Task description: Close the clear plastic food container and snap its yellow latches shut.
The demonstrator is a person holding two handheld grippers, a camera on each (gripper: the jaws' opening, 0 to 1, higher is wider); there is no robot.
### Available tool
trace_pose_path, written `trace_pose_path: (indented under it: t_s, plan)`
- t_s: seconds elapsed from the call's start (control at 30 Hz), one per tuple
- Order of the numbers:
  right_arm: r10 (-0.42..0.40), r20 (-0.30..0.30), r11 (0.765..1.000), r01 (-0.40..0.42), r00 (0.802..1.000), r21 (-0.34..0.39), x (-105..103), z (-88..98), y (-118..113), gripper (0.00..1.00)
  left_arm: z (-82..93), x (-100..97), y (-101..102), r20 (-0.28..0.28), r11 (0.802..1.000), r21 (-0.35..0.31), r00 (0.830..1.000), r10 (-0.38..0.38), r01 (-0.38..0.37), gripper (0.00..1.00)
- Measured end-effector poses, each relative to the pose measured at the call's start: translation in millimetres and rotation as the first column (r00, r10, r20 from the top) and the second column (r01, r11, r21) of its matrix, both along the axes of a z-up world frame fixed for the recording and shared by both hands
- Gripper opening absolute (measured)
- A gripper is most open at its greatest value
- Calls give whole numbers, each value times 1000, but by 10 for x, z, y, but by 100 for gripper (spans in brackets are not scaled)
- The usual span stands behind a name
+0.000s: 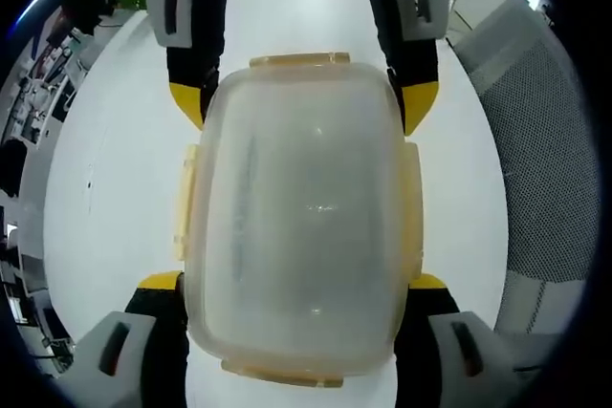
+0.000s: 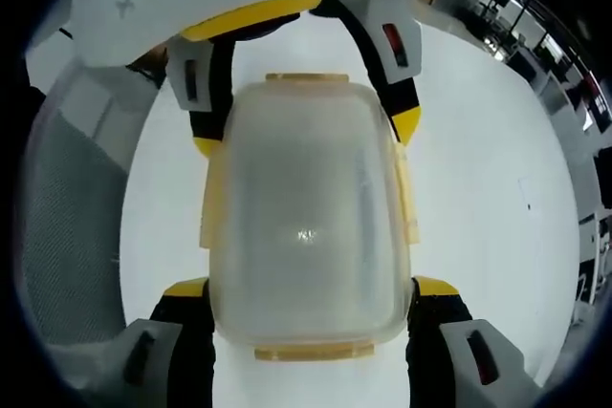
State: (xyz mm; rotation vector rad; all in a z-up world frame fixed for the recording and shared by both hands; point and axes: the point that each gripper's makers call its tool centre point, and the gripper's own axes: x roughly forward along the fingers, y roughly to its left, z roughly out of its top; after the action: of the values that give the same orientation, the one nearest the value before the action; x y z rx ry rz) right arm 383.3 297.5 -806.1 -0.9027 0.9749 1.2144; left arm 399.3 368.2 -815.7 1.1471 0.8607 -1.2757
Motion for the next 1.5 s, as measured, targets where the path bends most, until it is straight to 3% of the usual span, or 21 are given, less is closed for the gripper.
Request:
trace_pose_path:
  t_s: [1.5]
  plan:
    - [-26, 3, 1000, 26, 1000, -14, 566, 2, -147, 84, 7, 577, -147, 5, 1000, -2, 1000, -22, 22, 90]
